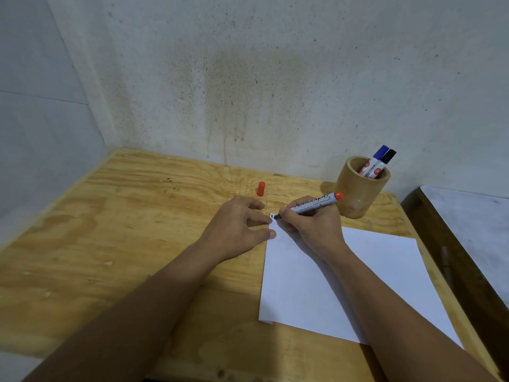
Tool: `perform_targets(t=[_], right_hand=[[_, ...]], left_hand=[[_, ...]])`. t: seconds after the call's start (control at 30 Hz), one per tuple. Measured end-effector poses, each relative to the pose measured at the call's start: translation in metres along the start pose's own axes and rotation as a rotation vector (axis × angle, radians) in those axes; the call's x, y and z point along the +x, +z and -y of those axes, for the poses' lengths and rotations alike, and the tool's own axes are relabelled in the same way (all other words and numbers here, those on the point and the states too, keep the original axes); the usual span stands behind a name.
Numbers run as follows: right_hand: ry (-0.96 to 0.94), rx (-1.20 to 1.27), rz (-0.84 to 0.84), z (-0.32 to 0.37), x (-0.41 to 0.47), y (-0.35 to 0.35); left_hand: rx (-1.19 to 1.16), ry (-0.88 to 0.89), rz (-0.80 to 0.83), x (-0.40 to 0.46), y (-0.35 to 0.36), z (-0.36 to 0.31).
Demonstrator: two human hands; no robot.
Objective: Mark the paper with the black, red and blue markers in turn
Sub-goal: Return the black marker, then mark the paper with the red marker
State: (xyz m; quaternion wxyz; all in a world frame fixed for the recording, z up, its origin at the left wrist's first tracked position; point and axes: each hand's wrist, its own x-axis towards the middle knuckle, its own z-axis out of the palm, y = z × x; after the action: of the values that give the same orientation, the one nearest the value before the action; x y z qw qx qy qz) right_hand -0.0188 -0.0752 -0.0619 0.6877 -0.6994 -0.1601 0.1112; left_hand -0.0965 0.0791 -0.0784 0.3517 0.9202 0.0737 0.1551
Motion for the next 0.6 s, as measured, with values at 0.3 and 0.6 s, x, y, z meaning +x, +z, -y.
perform_targets(t=[0.3, 0.6], right_hand=[[-0.03, 0.1, -0.068, 0.008, -0.004, -0.004], [0.036, 0.243, -0.079, 0.011, -0.001, -0.005]], left_hand=[[-0.051, -0.031, 0.001, 0.001, 0.0, -0.003], [-0.171, -0.231, -0.151, 0.064, -0.005, -0.009]])
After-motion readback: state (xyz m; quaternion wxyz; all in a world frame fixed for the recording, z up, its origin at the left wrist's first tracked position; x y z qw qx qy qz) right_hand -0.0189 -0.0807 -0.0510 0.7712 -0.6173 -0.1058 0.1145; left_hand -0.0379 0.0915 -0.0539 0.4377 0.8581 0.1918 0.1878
